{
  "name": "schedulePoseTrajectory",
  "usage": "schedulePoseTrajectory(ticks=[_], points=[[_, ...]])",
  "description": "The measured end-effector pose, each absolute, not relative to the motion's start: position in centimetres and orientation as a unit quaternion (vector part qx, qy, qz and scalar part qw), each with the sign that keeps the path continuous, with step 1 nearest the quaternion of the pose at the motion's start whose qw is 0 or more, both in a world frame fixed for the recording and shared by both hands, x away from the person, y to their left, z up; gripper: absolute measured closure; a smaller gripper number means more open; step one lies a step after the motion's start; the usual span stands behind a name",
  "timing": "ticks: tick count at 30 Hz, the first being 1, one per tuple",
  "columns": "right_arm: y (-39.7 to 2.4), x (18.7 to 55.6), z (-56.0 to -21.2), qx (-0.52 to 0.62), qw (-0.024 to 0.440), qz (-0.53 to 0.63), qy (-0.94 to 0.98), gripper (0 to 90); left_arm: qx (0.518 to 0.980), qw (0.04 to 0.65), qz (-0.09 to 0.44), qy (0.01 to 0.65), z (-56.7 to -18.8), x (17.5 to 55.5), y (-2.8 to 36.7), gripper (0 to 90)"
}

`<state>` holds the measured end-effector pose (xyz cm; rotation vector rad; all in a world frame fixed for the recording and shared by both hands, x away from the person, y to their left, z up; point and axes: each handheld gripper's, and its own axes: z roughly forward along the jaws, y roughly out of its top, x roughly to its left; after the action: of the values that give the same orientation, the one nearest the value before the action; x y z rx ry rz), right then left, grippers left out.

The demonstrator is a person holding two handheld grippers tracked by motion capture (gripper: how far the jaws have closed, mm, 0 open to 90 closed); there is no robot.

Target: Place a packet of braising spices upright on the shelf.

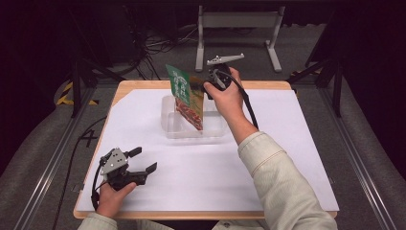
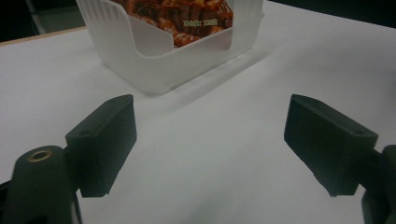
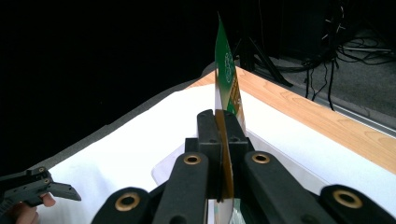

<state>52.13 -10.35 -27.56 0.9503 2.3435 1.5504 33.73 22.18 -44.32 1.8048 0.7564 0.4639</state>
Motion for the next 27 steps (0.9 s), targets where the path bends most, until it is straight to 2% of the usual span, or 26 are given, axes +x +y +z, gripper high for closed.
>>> schedulePoseTrajectory(ticks=[12, 15, 18, 22, 27], points=[[-10.7, 52.1, -28.4, 0.328, 0.079, 0.527, 0.78, 89.2, 0.758, 0.535, 0.195, 0.318, -44.3, 33.7, 22.2, 17.7], [-10.9, 52.1, -28.5, 0.328, 0.071, 0.534, 0.776, 83.9, 0.759, 0.534, 0.195, 0.318, -44.3, 33.7, 22.1, 17.7], [-10.9, 51.9, -28.5, 0.325, 0.095, 0.528, 0.779, 77.5, 0.759, 0.534, 0.195, 0.318, -44.3, 33.7, 22.1, 17.7], [-10.9, 51.8, -28.7, 0.319, 0.1, 0.532, 0.778, 69.0, 0.759, 0.533, 0.195, 0.318, -44.3, 33.7, 22.1, 17.7], [-10.9, 51.8, -28.7, 0.313, 0.108, 0.553, 0.765, 51.1, 0.759, 0.534, 0.195, 0.318, -44.3, 33.7, 22.1, 17.7]])
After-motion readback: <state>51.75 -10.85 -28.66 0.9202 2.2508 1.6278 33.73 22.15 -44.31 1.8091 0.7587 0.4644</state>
